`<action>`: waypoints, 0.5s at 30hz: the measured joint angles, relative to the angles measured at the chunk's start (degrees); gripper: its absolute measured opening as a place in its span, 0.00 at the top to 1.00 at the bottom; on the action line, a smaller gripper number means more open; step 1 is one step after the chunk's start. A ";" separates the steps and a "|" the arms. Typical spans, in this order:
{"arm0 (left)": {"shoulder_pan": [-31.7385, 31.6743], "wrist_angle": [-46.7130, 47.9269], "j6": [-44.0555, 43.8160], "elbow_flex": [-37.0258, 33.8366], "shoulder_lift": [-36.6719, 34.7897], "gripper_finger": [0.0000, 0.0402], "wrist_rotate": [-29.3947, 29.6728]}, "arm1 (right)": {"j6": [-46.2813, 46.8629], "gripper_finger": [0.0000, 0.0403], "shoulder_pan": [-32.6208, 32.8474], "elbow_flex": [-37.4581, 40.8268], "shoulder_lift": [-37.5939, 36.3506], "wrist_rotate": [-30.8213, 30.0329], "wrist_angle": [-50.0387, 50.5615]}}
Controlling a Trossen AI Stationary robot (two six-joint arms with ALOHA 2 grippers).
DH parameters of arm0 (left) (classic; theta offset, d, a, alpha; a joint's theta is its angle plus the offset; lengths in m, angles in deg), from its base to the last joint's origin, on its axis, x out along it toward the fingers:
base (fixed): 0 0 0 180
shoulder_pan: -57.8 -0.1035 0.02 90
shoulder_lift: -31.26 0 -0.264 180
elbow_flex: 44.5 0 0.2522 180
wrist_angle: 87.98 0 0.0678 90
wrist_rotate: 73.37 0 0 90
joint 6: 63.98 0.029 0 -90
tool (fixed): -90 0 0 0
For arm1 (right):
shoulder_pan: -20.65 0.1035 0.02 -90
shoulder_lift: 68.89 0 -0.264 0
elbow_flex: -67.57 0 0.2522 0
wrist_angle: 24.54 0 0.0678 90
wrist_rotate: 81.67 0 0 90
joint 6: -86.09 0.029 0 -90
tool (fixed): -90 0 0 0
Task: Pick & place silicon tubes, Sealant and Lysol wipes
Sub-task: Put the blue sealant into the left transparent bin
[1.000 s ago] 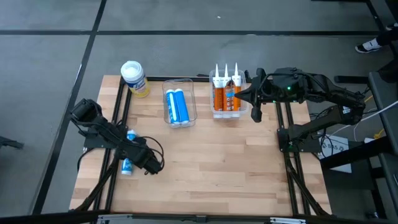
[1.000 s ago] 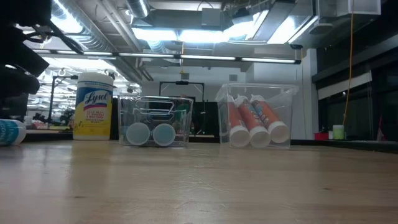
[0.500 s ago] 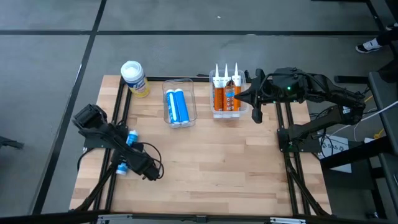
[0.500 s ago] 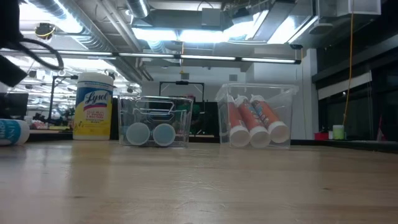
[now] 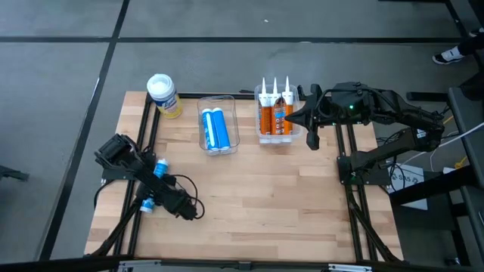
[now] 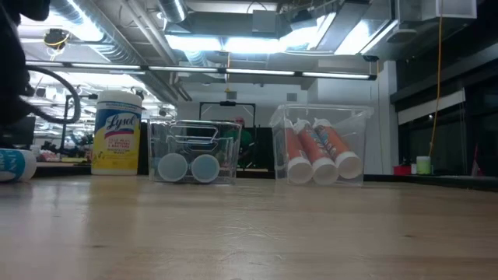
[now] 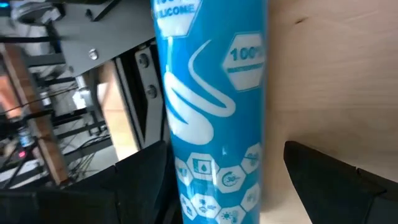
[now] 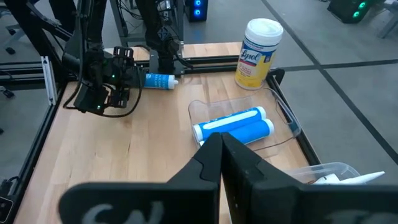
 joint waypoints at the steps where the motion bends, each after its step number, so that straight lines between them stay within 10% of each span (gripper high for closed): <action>1: -0.01 0.24 0.10 0.00 0.49 0.20 -0.55 | 0.00 0.97 0.02 0.00 0.00 0.00 0.00; 15: 0.05 -1.99 2.32 -0.33 1.13 0.25 -1.10 | -0.26 0.97 0.02 0.00 0.00 -0.05 -0.02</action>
